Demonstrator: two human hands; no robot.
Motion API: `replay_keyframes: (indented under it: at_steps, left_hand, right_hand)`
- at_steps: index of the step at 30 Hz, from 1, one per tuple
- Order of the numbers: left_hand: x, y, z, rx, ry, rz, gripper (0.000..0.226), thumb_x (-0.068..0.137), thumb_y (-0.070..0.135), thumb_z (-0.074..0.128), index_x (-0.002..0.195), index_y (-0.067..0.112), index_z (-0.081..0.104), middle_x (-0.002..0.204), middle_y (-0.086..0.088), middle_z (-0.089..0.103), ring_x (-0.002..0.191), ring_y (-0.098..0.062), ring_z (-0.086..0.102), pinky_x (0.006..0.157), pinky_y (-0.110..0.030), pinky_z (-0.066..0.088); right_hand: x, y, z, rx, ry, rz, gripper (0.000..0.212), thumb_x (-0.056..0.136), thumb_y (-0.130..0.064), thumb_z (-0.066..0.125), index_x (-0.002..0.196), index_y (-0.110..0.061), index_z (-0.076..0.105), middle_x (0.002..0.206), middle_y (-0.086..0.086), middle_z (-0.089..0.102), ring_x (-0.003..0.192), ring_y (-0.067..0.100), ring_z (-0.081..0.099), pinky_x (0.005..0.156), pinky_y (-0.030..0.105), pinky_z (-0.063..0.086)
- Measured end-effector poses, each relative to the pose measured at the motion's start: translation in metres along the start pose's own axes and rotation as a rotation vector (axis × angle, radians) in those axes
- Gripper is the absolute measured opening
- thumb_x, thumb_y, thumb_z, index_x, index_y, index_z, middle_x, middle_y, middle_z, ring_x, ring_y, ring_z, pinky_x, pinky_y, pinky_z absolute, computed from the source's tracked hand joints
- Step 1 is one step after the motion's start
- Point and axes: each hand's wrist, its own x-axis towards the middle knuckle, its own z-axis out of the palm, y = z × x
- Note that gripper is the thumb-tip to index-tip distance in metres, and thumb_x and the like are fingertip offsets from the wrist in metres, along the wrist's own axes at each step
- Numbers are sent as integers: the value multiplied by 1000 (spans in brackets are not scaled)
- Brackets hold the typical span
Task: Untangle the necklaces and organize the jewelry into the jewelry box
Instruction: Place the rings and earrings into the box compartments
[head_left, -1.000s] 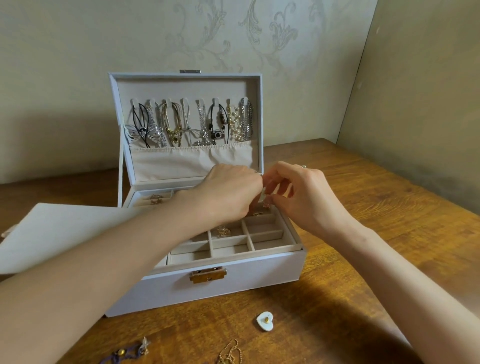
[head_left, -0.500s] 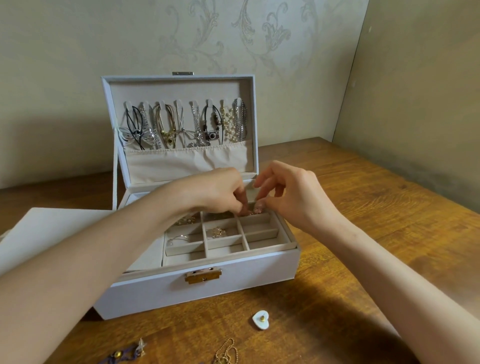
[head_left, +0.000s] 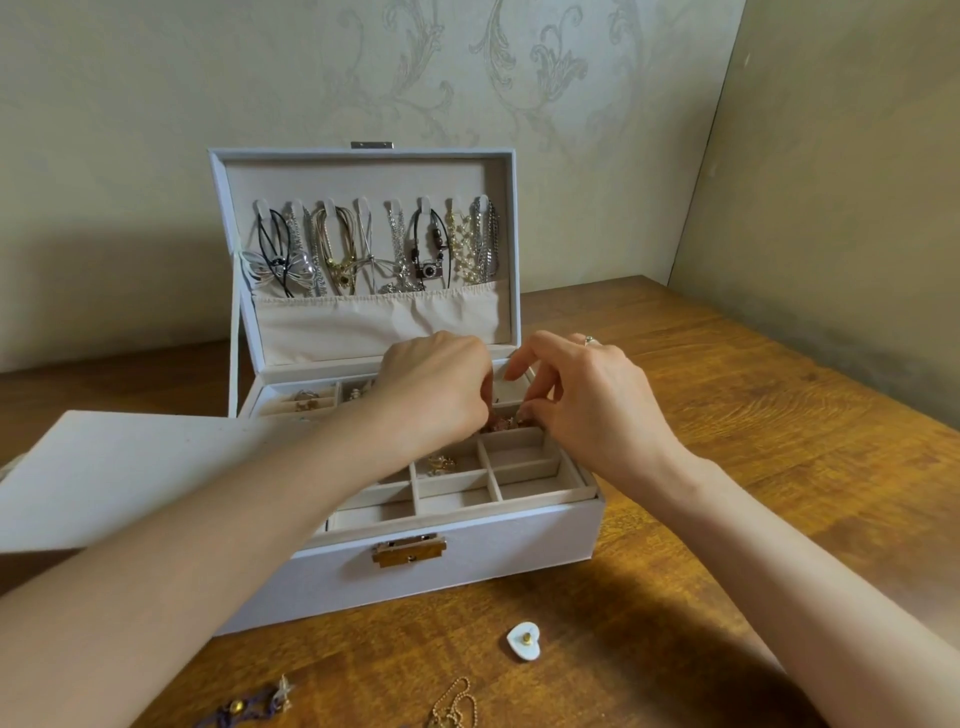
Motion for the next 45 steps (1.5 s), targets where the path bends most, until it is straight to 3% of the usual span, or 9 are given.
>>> replay_keyframes:
  at_steps: [4,7,12,15,19,23,29,36,45]
  left_hand:
    - [-2,-4,-4,-56,63,13,18,86,21,63,69,26,58,72,7,50,78,-19,52,63,-26,33]
    - [-4,-12,-11,-148,114,27,9,87,25,63,84,28,70,79,10,56,81,-14,53,69,-25,35]
    - [-24,-24,-18,-332,-4,114,7,85,30,66,86,36,65,83,20,57,68,3,48,60,-20,36]
    - [-46,-36,-21,-398,-41,127,13,79,34,69,91,36,64,88,20,60,80,3,54,72,-21,46]
    - [-82,-62,-25,-469,-19,188,22,69,54,64,86,41,56,95,24,58,97,8,52,78,-9,42]
    - [-112,-81,-22,-440,-54,314,23,72,60,57,80,39,53,100,21,56,104,-2,53,84,-18,45]
    - [-141,-91,-11,-234,-61,460,26,76,61,54,83,38,62,118,29,43,113,6,40,84,-20,41]
    - [-154,-90,0,46,-149,521,31,61,58,73,74,35,56,138,6,37,118,-13,30,84,-22,21]
    - [-155,-90,8,10,-120,505,20,65,43,69,64,33,52,135,5,36,119,-16,29,87,-24,19]
  right_hand:
    - [1,4,-1,86,65,22,21,79,-10,69,94,-24,64,75,-12,66,75,10,52,70,36,51]
    - [2,5,-3,147,109,7,18,80,-12,70,90,-25,63,75,-12,66,72,12,58,69,39,53]
    - [2,2,-11,212,94,-17,18,80,-13,72,88,-27,64,77,-10,67,72,12,61,71,43,54]
    - [-1,-5,-18,242,59,-36,15,80,-14,72,86,-27,65,76,-13,67,68,10,60,67,35,53]
    - [-9,-21,-23,287,-13,-137,13,81,-15,71,85,-26,67,74,-11,69,63,9,59,57,19,46]
    - [-23,-44,-25,342,-134,-315,8,82,-14,69,86,-21,69,70,-9,69,60,11,58,54,12,40]
    - [-47,-75,-19,362,-464,-566,5,82,-19,68,86,-19,71,65,-11,63,58,1,56,55,11,38]
    - [-58,-87,-5,240,-977,-578,20,77,-29,76,96,-29,69,86,-10,60,77,2,52,66,20,41]
    - [-63,-96,1,259,-1071,-556,13,78,-30,74,88,-23,69,90,-9,56,81,2,50,65,20,40]
